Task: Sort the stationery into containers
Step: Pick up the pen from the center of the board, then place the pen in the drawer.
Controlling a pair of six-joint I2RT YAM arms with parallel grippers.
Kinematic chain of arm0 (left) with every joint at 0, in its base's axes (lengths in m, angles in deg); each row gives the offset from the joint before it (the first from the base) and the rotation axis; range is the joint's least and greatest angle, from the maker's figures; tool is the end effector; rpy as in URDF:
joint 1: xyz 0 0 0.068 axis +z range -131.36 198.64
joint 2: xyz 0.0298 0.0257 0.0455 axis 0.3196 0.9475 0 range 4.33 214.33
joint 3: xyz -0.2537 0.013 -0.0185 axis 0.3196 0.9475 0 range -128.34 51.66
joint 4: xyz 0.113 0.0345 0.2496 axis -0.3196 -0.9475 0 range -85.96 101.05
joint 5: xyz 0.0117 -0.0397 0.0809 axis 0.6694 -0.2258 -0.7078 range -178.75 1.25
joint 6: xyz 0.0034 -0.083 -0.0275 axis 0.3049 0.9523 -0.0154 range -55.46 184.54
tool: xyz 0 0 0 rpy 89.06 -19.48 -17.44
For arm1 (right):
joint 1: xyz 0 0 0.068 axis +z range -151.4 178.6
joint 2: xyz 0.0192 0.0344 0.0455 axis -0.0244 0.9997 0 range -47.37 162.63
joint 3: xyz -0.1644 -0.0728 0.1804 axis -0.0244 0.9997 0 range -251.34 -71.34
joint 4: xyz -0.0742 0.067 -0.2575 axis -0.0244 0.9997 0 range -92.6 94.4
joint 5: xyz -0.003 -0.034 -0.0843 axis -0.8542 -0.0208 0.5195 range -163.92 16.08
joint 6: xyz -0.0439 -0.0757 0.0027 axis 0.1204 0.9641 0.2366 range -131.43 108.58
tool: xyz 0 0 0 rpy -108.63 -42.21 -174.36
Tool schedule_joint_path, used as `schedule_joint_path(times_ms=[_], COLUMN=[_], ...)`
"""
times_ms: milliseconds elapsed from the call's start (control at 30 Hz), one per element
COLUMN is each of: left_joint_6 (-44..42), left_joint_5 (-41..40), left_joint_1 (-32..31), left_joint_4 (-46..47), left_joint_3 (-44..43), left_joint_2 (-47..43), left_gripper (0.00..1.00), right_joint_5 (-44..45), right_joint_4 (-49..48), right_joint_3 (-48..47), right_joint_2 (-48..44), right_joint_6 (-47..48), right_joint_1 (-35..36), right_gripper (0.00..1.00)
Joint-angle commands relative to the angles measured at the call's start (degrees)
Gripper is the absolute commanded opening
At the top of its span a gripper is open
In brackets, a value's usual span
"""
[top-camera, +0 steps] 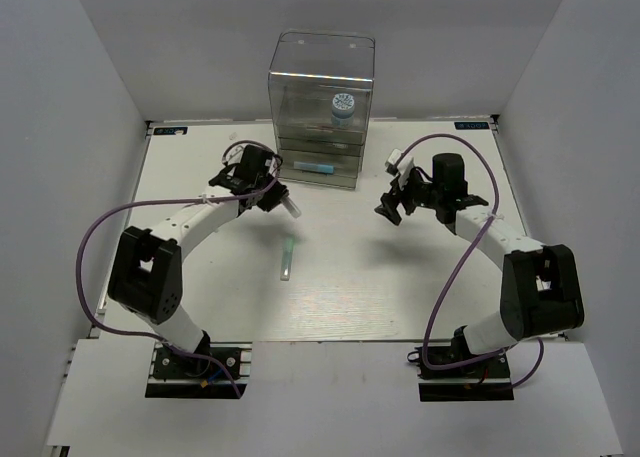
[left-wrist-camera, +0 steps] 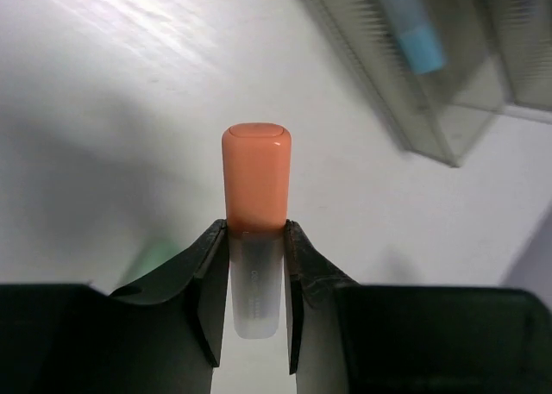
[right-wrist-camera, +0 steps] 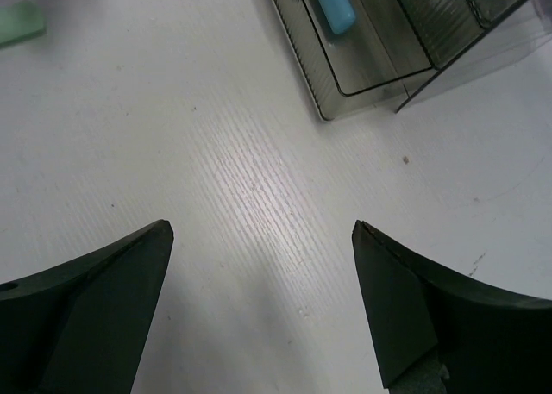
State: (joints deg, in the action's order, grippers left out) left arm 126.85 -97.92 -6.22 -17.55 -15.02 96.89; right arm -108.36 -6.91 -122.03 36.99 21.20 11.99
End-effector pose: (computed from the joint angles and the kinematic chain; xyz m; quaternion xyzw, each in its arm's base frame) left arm 0.3492 -0.1482 0.1762 -0.3278 0.8912 -0.1545 0.2727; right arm 0.3464 0.1276 0.1954 -0.4598 0.7005 0.1714 0.5182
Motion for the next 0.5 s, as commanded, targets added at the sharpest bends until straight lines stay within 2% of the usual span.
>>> schedule_joint_path(times_ms=[0,33,233,267,367,400,467], left_joint_6=[5.97,7.55,17.14,18.80,22.23,23.47,26.01], left_joint_5=[5.20,5.82,5.83,5.22,3.55,3.54,2.93], left_joint_1=[0.77,0.78,0.78,0.78,0.17,0.17,0.17], left_joint_4=[10.72,12.24,21.74,22.27,21.66,21.13,21.13], left_joint_3=[-2.05,-3.19,-13.03,-16.00,-21.28,-22.26,-22.97], left_joint_2=[2.53,3.59,14.75,15.98,20.46,21.43,22.93], left_gripper=[0.00,0.00,0.00,0.00,0.00,0.00,0.00], right_joint_5=[0.33,0.07,-1.16,-1.51,-2.30,-2.48,-2.92], right_joint_4=[1.33,1.07,0.63,0.54,0.71,0.89,0.89], right_joint_3=[0.68,1.47,3.06,3.32,4.20,4.29,4.55], right_joint_2=[-1.03,-1.38,-3.23,-3.67,-4.37,-4.46,-4.81], right_joint_6=[-2.12,-2.30,-3.53,-3.79,-3.79,-3.88,-4.23], right_joint_1=[-1.17,-1.34,-2.40,-2.49,-2.66,-2.75,-3.02], right_gripper=[0.90,0.90,0.65,0.57,0.41,0.28,0.13])
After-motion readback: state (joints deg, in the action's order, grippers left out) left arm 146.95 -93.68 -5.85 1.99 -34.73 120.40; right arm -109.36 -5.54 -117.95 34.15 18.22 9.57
